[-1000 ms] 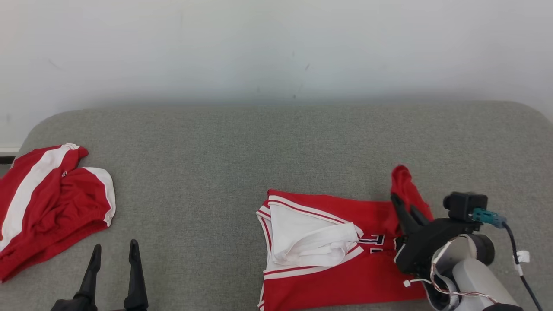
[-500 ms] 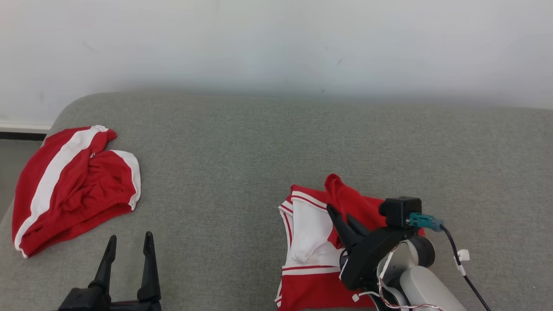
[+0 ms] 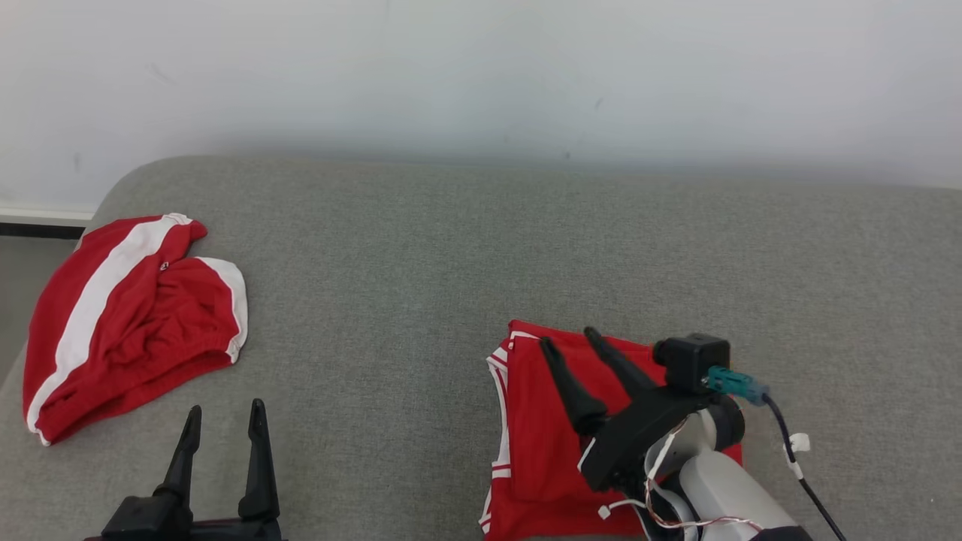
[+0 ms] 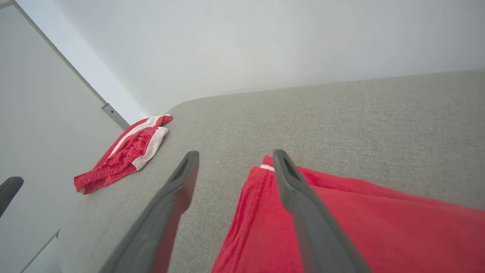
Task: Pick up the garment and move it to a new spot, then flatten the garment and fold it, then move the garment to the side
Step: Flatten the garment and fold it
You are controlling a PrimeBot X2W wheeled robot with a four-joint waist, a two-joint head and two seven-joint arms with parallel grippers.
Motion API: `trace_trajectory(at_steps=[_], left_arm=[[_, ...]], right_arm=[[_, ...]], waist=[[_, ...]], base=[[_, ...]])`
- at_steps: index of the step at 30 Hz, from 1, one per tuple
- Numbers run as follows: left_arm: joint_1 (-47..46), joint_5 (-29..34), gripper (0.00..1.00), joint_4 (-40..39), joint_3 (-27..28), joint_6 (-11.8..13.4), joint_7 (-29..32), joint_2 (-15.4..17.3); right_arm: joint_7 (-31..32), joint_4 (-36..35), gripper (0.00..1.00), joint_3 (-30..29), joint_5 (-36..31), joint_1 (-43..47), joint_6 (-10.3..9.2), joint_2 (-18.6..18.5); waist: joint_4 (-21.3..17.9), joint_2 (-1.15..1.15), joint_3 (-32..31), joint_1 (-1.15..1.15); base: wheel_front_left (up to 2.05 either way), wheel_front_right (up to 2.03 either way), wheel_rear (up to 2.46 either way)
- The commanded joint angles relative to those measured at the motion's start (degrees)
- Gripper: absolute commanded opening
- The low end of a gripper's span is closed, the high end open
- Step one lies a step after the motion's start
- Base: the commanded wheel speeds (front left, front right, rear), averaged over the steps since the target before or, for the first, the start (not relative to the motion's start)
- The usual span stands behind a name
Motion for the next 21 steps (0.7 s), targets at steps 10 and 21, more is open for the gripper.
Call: trace_trajectory(at_steps=[10,21], left_arm=[[1.5,0.7,1.00,-0.6,0.8,-0.2,-0.2,-0.1],[3.6,1.4,1.00,-1.3,2.7,-0.4,-0.2,-0.1]], right_arm=[[-7.6,-4.4,1.00,-7.7,-3.4,2.9,-0.12,-5.6],[-11.2,-12.9,1.00,-14.3,-5.2,12.8,-0.12,-8.2]], waist=[[-2.4,0.00,-1.5,0.00],[-6.0,0.00,-2.7,0.00]], base=[[0.00,0.00,0.00],[0.00,0.00,0.00]])
